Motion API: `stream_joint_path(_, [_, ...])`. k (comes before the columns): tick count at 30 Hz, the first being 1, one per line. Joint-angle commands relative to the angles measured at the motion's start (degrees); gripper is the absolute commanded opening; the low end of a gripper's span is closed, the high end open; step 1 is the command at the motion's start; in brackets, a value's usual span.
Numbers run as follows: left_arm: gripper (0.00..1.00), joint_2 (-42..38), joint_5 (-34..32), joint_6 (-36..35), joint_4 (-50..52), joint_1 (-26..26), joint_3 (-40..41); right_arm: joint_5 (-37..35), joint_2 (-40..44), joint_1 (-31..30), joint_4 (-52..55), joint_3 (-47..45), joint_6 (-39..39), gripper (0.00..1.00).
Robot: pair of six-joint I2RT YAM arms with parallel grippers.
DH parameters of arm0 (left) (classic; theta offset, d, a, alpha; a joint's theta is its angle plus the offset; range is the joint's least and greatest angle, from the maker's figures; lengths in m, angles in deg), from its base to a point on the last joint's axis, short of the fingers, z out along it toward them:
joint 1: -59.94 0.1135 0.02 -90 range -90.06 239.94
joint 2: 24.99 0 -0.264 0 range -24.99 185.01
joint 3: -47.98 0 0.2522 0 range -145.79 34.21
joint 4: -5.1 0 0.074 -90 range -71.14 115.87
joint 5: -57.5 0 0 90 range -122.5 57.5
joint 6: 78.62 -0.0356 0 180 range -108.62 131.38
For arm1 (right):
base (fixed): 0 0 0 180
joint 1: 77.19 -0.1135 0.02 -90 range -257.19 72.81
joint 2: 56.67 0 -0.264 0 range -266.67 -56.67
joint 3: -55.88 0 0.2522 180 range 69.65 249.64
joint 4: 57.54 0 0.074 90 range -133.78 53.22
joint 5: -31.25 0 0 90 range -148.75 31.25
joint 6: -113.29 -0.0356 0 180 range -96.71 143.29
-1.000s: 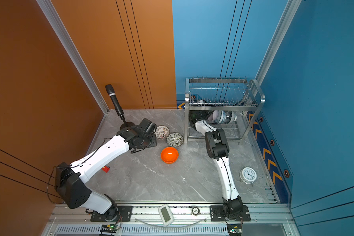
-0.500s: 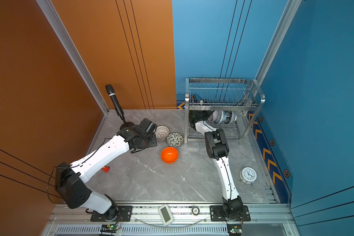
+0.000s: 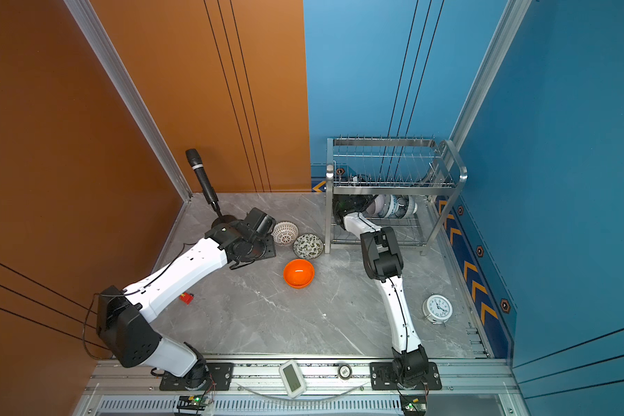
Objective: Load bowls into a dish rack
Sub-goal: Place the bowl in the dish rack.
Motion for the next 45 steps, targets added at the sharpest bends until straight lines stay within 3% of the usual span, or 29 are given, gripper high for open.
stream_joint_path(1, [0.55, 0.49, 0.70, -0.96, 0.99, 0.61, -0.93, 0.27, -1.33, -1.27, 2.60, 1.84, -2.22, 0.11])
stream_joint_path(4, [0.55, 0.39, 0.62, -1.00, 1.01, 0.78, -0.91, 0.64, -1.31, -1.39, 6.27, 3.01, -4.48, 0.21])
stream_joint_path(17, [0.55, 0.56, 0.93, -1.25, 1.11, 1.23, -1.09, 0.78, -1.31, -1.62, 8.98, 4.40, -6.31, 0.22])
stream_joint_path(35, [0.55, -0.81, 1.94, -1.97, 1.07, 1.65, 0.05, -0.04, 0.69, -2.81, 9.22, 4.44, -6.91, 0.49])
stream_joint_path(38, [0.55, -1.20, 1.94, -1.96, 1.01, 1.76, 0.41, 0.23, 1.08, -2.84, 11.17, 4.66, -8.91, 0.57])
stream_joint_path(45, [0.56, -1.72, 1.94, -1.90, 1.06, 1.76, 0.85, 0.44, 2.39, -2.89, 16.10, 5.10, -14.15, 0.62])
